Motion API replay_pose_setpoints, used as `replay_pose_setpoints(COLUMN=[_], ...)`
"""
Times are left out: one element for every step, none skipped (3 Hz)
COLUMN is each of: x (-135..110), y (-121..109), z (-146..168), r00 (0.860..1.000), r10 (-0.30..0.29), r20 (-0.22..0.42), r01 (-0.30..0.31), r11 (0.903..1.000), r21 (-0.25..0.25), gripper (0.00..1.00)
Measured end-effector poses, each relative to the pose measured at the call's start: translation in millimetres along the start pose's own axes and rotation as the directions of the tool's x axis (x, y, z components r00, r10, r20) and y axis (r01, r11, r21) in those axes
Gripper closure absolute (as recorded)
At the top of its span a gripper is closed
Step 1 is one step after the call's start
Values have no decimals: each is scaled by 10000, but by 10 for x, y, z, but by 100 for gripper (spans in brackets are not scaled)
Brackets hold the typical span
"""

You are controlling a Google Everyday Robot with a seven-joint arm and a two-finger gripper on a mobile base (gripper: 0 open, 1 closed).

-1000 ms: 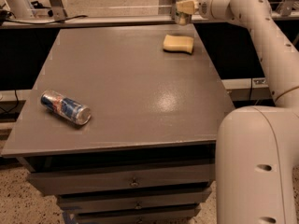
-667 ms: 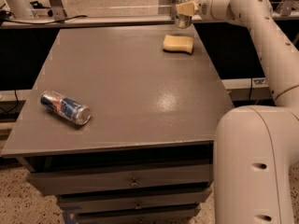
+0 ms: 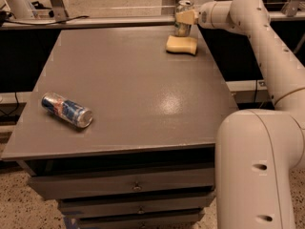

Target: Move 7up can near sponge

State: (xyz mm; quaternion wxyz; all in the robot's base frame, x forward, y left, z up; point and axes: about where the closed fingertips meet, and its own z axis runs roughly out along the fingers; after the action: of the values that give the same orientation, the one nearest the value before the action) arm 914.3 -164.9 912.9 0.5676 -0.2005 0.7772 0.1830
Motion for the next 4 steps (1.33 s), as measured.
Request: replay_pose_setpoints(x=[102,117,94,76], y=[48,48,44,49], z=[130,129,86,36], r00=[9999,9999,9998,9998], r10=[128,102,28,-32], r20=[-18,-125,-187,-221], r01=[-128,-104,-29,32], r11=[9997,9999,10000,10000], r21=[-193,-138,-47,-3], gripper=[100,84,61,38])
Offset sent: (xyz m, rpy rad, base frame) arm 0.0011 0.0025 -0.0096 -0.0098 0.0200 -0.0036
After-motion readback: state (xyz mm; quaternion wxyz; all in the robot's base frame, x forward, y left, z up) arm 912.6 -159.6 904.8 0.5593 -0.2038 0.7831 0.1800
